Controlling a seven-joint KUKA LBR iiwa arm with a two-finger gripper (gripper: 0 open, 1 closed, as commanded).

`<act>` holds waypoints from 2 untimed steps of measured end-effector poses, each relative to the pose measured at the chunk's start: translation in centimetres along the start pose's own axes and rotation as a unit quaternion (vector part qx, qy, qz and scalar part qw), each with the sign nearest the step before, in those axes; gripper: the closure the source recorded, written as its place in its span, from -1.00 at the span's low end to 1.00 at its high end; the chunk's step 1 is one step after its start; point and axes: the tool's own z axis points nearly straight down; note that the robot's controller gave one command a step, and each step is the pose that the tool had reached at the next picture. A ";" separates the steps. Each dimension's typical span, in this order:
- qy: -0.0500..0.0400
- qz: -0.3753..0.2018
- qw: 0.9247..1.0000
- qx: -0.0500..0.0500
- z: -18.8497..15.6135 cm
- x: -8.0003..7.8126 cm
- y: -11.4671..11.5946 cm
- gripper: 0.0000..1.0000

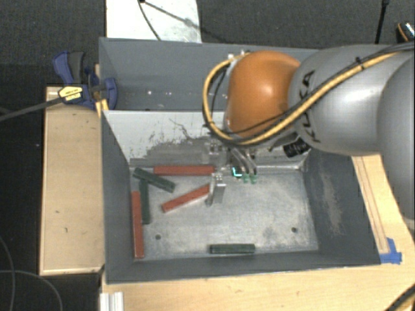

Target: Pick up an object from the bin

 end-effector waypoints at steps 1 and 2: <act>0.000 -0.053 0.999 0.000 10.9 -0.1 1.3 -1.00; -0.004 -0.050 0.999 0.000 10.4 -0.3 1.3 1.00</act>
Offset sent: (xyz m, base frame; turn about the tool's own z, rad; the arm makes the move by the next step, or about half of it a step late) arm 0.0015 0.0130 -0.1048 -0.1066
